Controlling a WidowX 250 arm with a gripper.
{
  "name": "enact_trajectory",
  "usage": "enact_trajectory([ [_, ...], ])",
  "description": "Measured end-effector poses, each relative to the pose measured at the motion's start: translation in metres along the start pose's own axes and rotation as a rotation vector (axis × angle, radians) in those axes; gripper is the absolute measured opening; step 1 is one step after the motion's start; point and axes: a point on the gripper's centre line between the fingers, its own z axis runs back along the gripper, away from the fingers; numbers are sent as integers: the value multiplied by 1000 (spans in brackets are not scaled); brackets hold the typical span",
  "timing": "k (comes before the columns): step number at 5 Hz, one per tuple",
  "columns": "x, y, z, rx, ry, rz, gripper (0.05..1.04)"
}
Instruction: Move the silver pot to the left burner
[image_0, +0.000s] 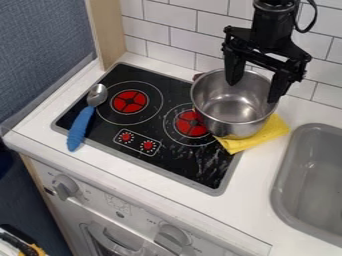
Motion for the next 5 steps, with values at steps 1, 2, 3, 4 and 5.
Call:
enact_trajectory([
  [1,-2,-1,-14,-3,35,-2,1001],
  [2,1,-13,-24,-21,17,-49,1001],
  [3,4,-19,-39,-22,22,-57,1001],
  [4,5,-20,-59,-17,60,-60,951],
  [5,11,-21,-65,-17,64,-66,745],
])
